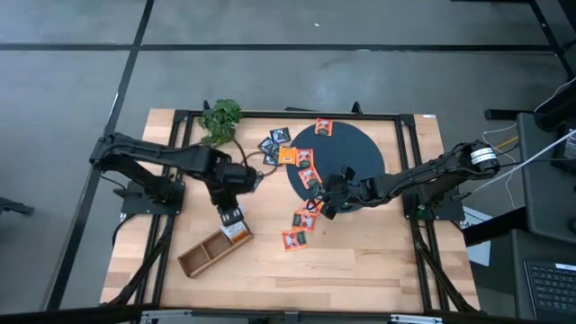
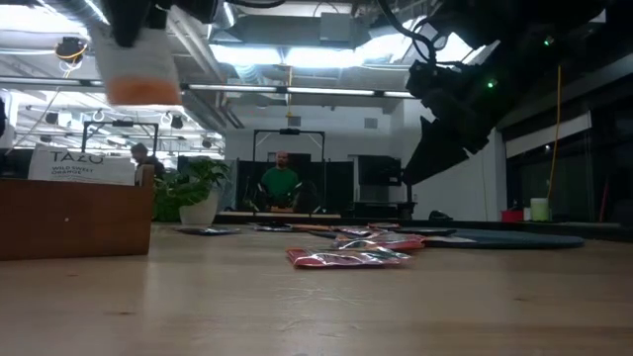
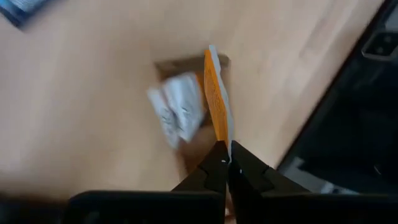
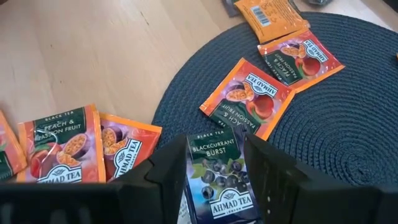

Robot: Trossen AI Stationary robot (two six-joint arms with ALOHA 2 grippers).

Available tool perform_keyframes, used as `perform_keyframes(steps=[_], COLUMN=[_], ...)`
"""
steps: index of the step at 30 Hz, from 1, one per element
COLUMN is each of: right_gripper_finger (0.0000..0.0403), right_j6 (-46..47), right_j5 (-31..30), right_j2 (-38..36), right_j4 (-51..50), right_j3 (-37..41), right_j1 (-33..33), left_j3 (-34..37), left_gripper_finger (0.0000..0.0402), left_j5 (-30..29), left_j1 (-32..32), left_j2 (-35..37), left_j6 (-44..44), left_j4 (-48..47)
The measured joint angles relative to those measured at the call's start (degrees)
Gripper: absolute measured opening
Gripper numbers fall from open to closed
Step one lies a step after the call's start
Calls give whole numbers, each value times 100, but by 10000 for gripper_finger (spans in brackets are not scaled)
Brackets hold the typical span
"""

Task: Pick & Place Tea
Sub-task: Put the white tea bag into the right section of the wooden organizer

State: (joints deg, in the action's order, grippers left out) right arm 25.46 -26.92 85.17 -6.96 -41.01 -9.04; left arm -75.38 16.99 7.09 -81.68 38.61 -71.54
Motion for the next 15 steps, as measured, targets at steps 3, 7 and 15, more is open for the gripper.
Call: perform_keyframes(steps=[3,7,15], right_gripper_finger=[161,161,161], right_j6=[0,-6,0], right_j5=[-2,-1,-2], right_j2=[0,0,0], right_j4=[-4,-4,-7], right_j3=[4,6,7], right_j1=[0,0,-35], left_j3=[-3,-3,-4], left_gripper_finger=[3,3,3], left_j5=[164,152,131], left_j1=[228,482,654], left_j2=[-134,-275,-689], left_j6=[327,703,970], left_j4=[-3,71,242])
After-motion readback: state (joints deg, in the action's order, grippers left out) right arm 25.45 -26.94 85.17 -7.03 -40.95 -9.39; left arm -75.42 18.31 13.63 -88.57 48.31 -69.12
